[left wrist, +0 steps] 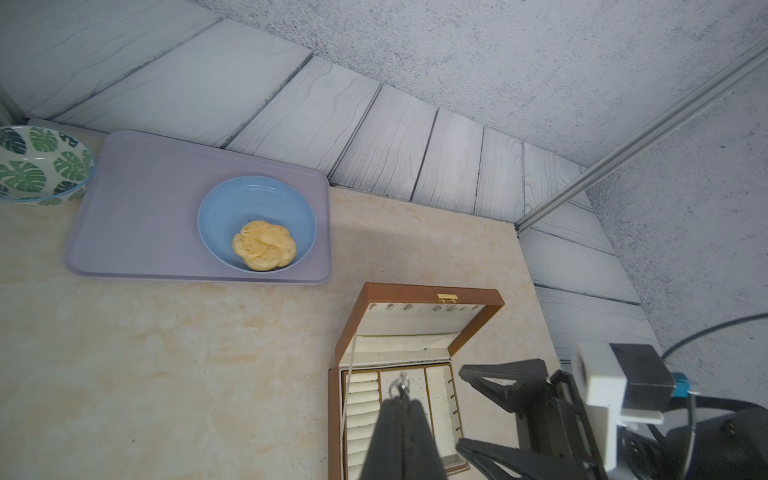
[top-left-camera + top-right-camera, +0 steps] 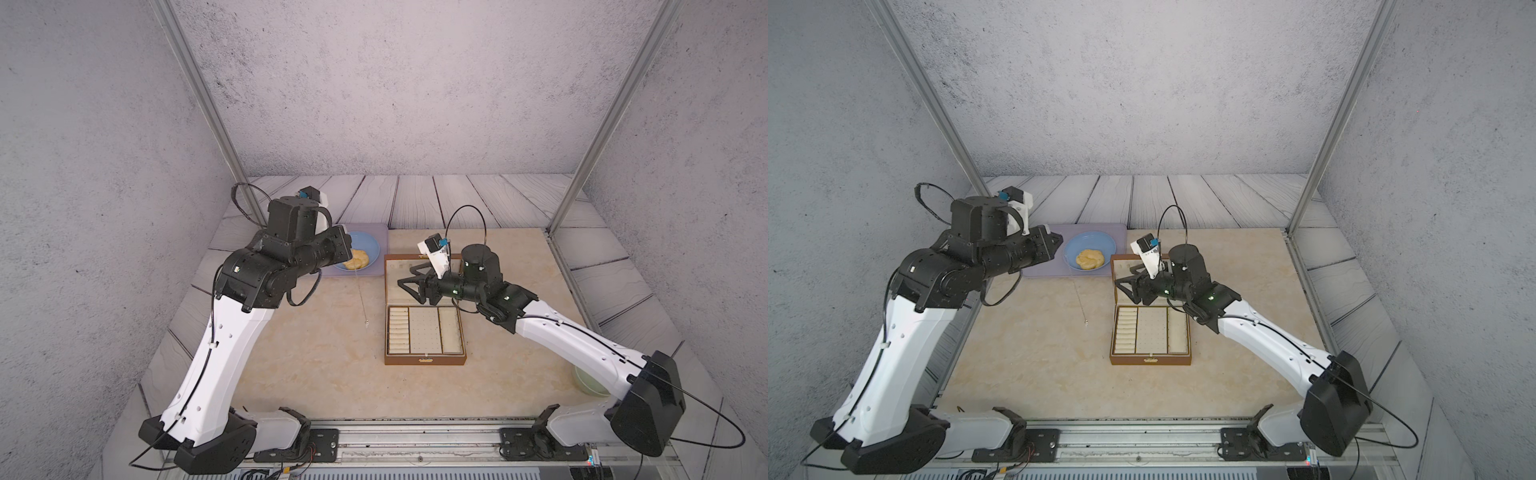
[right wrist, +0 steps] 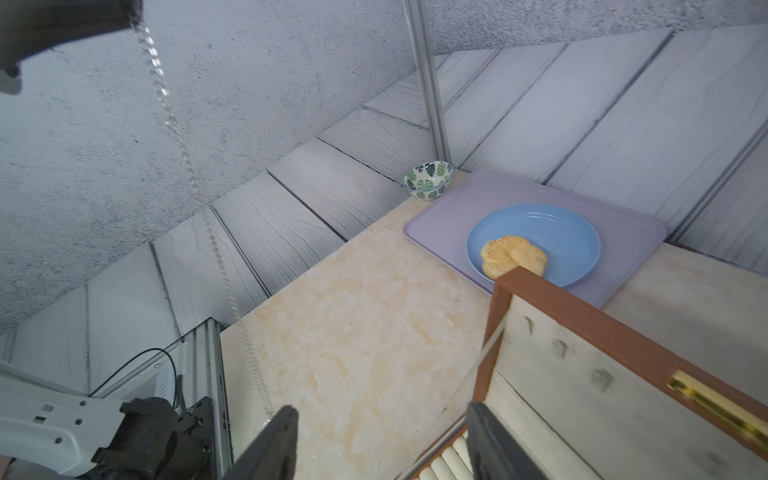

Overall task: Put jewelry chain into jewelry box
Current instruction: Pick up the necklace from the center of the board.

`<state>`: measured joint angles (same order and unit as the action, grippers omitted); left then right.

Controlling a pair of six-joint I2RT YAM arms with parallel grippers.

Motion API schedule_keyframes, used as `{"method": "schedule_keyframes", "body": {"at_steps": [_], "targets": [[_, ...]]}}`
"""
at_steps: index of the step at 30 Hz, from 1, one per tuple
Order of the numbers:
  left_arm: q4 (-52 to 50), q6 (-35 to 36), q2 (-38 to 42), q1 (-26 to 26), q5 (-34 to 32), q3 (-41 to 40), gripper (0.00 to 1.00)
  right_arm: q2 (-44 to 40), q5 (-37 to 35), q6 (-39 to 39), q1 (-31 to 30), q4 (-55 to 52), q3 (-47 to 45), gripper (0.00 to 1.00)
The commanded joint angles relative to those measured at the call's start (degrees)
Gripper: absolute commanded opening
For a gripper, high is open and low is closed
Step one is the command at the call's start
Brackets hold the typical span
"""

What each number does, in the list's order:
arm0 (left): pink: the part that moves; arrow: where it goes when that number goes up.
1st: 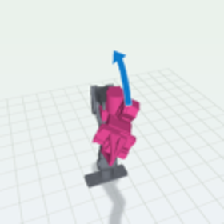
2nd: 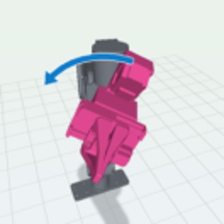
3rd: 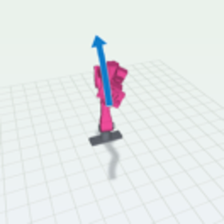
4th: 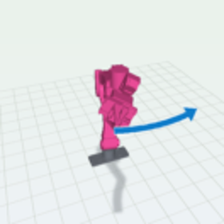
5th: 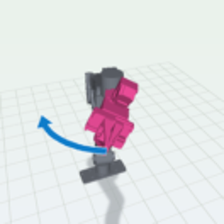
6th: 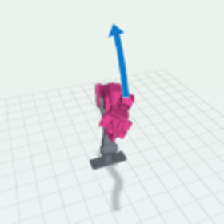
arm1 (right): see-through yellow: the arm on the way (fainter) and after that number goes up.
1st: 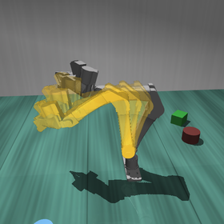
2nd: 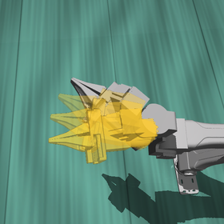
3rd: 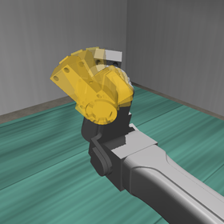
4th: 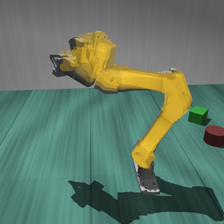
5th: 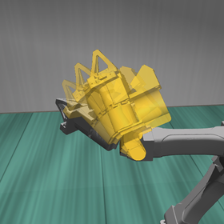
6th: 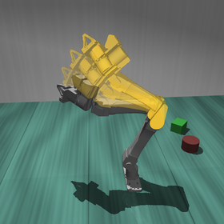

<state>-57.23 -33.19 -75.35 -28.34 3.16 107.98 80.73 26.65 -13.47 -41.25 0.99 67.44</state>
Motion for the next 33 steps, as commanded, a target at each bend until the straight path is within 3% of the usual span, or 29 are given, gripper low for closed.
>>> {"method": "schedule_keyframes", "body": {"at_steps": [1, 8, 21, 33], "targets": [[-1.03, 1.29, -0.54, -1.41, 2.40, 1.81, 0.00, 2.12, 5.66, 0.75, -1.54, 3.06, 2.78, 0.63], [-1.60, 1.73, -0.68, -2.72, 3.17, 3.75, 0.00, 6.76, 7.45, 0.81, -4.35, 6.44, 6.21, 0.60], [-1.73, 1.03, -0.92, -4.08, 4.35, 6.18, 0.00, 11.71, 4.22, 2.05, -5.36, 7.14, 10.60, 0.58], [-1.52, 1.06, -1.03, -4.52, 4.59, 6.80, 0.00, 15.06, 3.40, 1.51, -7.00, 8.47, 13.14, 0.50]]}}
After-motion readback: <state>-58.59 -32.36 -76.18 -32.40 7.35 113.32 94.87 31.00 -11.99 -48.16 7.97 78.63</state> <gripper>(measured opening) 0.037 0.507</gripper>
